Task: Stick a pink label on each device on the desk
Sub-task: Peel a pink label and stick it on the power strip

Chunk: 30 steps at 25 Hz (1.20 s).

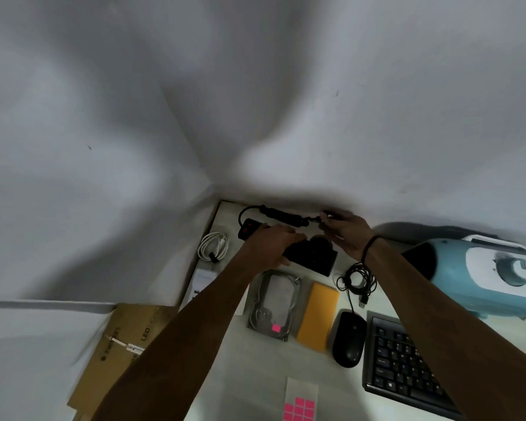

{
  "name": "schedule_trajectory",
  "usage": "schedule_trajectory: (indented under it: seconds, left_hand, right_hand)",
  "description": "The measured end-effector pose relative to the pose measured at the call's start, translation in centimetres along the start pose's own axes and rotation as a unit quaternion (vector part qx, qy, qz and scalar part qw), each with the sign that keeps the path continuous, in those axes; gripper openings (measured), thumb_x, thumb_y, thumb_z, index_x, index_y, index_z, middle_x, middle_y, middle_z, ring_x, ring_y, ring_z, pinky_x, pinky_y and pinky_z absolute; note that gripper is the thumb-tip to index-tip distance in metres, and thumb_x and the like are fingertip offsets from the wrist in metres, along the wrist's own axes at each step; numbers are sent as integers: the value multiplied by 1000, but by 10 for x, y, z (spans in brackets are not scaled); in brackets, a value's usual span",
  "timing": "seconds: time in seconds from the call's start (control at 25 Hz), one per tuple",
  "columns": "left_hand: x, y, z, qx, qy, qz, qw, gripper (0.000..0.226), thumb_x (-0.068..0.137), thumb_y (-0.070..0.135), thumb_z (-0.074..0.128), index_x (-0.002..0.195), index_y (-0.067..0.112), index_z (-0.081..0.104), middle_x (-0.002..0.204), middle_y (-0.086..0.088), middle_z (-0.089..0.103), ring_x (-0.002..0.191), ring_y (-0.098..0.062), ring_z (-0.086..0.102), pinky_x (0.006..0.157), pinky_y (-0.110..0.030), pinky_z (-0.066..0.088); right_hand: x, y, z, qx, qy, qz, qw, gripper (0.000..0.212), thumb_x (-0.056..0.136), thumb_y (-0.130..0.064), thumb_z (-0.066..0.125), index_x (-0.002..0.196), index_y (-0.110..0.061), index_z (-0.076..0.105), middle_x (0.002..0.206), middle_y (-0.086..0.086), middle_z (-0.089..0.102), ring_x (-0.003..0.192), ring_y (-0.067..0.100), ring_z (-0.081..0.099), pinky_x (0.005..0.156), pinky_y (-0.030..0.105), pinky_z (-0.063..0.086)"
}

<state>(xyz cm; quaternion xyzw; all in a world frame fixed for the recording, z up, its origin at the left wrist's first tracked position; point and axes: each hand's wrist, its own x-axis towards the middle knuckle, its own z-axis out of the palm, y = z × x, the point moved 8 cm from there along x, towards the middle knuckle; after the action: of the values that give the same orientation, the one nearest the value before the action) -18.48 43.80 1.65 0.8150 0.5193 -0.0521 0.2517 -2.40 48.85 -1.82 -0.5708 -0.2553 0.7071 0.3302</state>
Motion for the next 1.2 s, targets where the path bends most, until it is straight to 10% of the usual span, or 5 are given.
schedule_trajectory:
  seconds: [0.44, 0.64, 0.84, 0.96, 1.2]
  left_hand:
    - [36, -17, 53, 129, 39, -126, 983, 73, 77, 27, 84, 141, 29, 50, 136, -3, 61, 129, -27, 55, 105, -54, 43]
    - [37, -16, 51, 106, 40, -139, 984, 76, 78, 25, 84, 144, 28, 46, 137, -4, 58, 130, -26, 53, 104, -50, 46]
    - [22, -2, 39, 49, 60, -152, 985, 81, 79, 22, 82, 149, 25, 41, 137, -6, 57, 129, -27, 53, 103, -47, 46]
    - [1, 20, 25, 4, 93, -153, 984, 67, 84, 23, 77, 144, 20, 47, 135, -8, 58, 125, -28, 55, 98, -46, 50]
    - [-68, 77, 34, -62, 97, -144, 983, 56, 90, 31, 70, 141, 19, 49, 138, -8, 54, 126, -30, 53, 94, -45, 52]
  right_hand:
    - [35, 42, -16, 22, 76, 60, 995, 18, 93, 13, 50, 99, -1, 60, 107, 19, 62, 93, 30, 66, 80, 32, 59]
    - [38, 46, -27, 102, 98, 88, 986, 41, 90, 18, 45, 126, -2, 52, 113, 25, 61, 106, 36, 65, 70, 33, 63]
    - [2, 31, -27, -162, 136, 80, 974, 17, 98, -15, 54, 85, -5, 60, 83, 9, 57, 97, 29, 59, 65, 18, 45]
    - [-22, 43, -23, -165, 124, 36, 978, 36, 91, -9, 55, 126, -4, 60, 125, 20, 63, 107, 32, 62, 98, 40, 51]
    - [-130, 66, -7, -174, 58, 25, 983, 25, 98, -18, 56, 119, -7, 63, 95, 9, 62, 86, 23, 58, 85, 40, 53]
